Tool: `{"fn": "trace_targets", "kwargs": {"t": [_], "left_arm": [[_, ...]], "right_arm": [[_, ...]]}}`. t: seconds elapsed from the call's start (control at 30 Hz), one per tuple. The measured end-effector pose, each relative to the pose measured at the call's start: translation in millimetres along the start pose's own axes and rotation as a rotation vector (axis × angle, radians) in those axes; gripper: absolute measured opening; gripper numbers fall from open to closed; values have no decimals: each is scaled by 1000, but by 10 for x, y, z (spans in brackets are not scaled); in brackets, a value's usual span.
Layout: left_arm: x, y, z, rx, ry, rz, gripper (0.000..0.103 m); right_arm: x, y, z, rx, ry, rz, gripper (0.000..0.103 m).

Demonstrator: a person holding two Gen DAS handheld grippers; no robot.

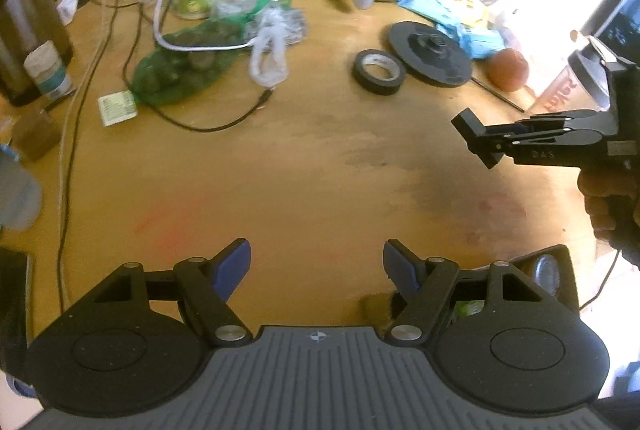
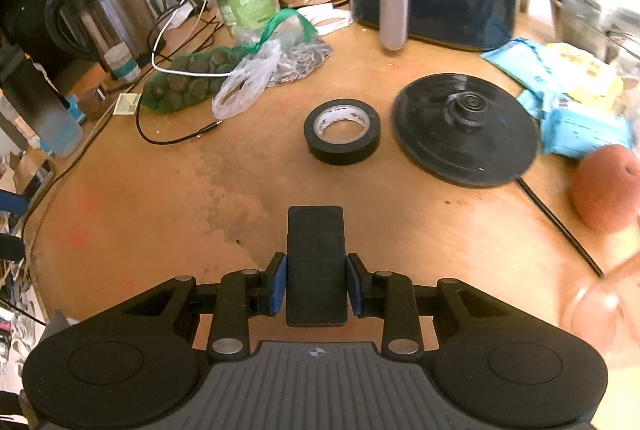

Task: Organize objects
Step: 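Reach the left gripper to the black tape roll and close on it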

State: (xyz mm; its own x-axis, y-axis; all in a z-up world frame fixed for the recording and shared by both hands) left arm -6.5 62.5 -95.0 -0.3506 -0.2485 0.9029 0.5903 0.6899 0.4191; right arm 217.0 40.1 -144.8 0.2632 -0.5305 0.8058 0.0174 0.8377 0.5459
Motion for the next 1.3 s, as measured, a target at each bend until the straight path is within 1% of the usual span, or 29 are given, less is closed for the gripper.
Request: {"fn": "trace_targets", "kwargs": {"t": [0.47,0.5,0.7,1.1,1.3], "left_arm": [[-213,358,-416,-107,-16,-43,73],[-235,393,-441,-113,-17,-47,73],[-371,579,-572,-144,-27,-68,73],[-740,924,-699,-189,-10,-106,73],[-965,1107,-788,-241,-16,-129,73]], "right_arm": [[577,-231,-186,-119,-18,-86,34],[598,-250,-179,-98,-2,-81,34],[737,-372,-238,-137,-8,-92,34],[1020,-545,-374,-258,-42,-142,34],[1113,-589,-418,-299,-62,-159,34]]}}
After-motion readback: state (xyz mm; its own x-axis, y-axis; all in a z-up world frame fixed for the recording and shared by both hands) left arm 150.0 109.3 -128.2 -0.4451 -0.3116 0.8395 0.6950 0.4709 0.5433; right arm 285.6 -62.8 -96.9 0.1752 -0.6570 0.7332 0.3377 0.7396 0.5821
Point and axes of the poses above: each gripper's, at about its wrist camera, not at the fingertips, and x roughly against the way its jaws point, z to its left, y to its top, the point moved 10 cm from there along -x, roughly the way its jaws point, and after that the axes turned 3 degrees about y, right-handed, at the moved point
